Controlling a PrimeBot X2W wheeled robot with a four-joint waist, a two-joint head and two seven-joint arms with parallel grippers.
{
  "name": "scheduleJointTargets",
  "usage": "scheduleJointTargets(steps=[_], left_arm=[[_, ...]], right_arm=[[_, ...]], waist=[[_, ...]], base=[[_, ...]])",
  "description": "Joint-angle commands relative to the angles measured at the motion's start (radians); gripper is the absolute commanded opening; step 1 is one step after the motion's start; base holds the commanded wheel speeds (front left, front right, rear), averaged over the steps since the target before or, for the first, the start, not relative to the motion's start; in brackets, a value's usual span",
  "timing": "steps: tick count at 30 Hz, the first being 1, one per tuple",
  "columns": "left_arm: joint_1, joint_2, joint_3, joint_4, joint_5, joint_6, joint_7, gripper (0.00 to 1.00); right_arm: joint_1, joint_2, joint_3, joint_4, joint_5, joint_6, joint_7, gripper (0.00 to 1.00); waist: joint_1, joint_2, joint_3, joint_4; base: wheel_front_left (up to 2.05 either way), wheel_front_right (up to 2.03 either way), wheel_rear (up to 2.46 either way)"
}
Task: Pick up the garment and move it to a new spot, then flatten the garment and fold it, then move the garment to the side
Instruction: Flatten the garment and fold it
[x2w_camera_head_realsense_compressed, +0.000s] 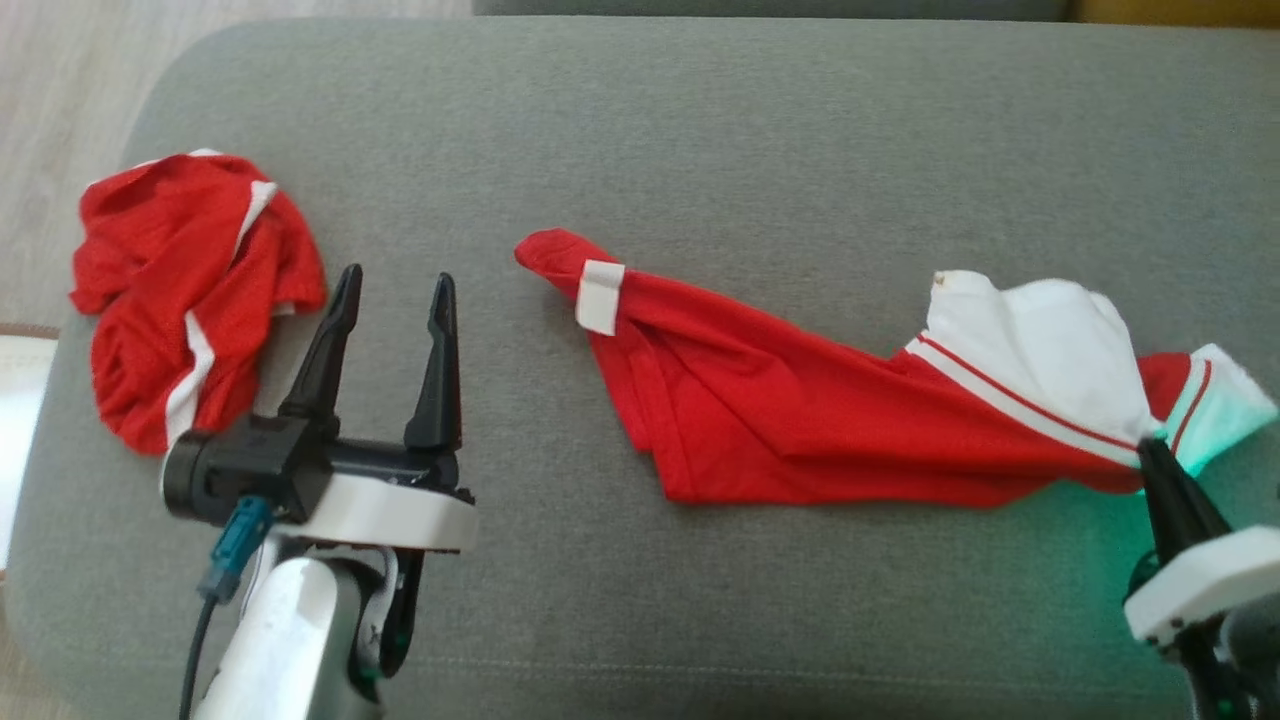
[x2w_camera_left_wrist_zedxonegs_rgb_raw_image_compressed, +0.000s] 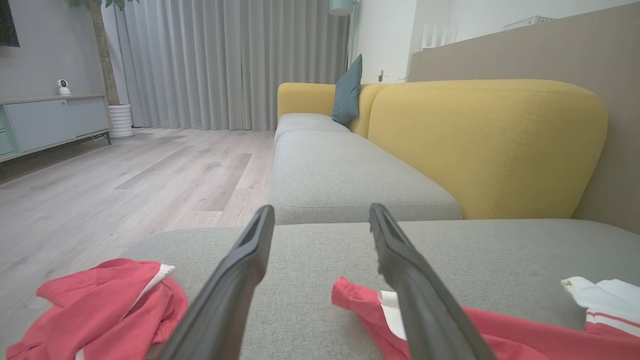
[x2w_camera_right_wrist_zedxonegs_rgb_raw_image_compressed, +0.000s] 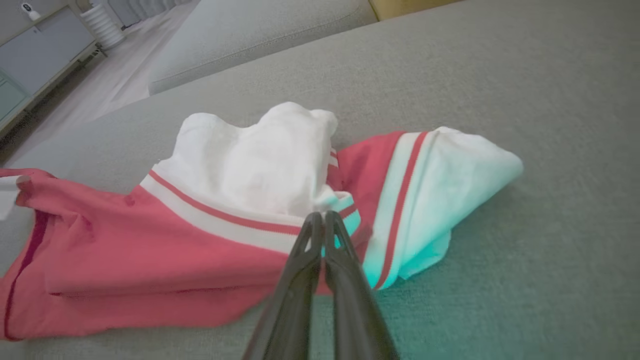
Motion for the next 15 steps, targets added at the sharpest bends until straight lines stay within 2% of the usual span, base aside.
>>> scheduleJointTargets(steps=[1,4,5,6,12,15], left_arm=[[-0.021,0.023,0.039,-0.035,0.002,0.002,-0.005,1.00],[-0.014,0.028,0.041,-0.036,0.001,0.007,-0.001,1.00],[-0.011,0.030,0.043,-0.036,0.000,0.009,0.000,1.00],[-0.007,0.032,0.044,-0.035,-0.001,0.010,0.002,1.00],[0.029,0.043,0.052,-0.033,-0.010,0.023,0.014,1.00],[0.051,0.048,0.055,-0.033,-0.014,0.030,0.021,1.00]], right_arm=[[-0.008,-0.008,0.003,-0.046,-0.008,0.004,-0.007,0.00],[0.017,0.025,-0.004,-0.052,-0.024,0.004,-0.003,0.00],[0.020,0.031,-0.001,-0.057,-0.032,0.004,-0.007,0.44],[0.020,0.038,0.000,-0.064,-0.040,0.004,-0.017,1.00],[0.014,0.064,0.011,-0.187,-0.154,0.004,-0.154,1.00],[0.025,0.070,0.041,-0.250,-0.201,0.004,-0.184,1.00]], waist=[[0.0001,-0.0001,0.000,-0.009],[0.0001,-0.0001,-0.004,-0.020],[0.0001,-0.0001,-0.007,-0.024],[0.0001,-0.0001,-0.011,-0.028],[0.0001,-0.0001,-0.048,-0.047],[0.0001,-0.0001,-0.070,-0.055]], base=[[0.00,0.00,0.00],[0.00,0.00,0.00],[0.00,0.00,0.00],[0.00,0.00,0.00],[0.00,0.00,0.00],[0.00,0.00,0.00]])
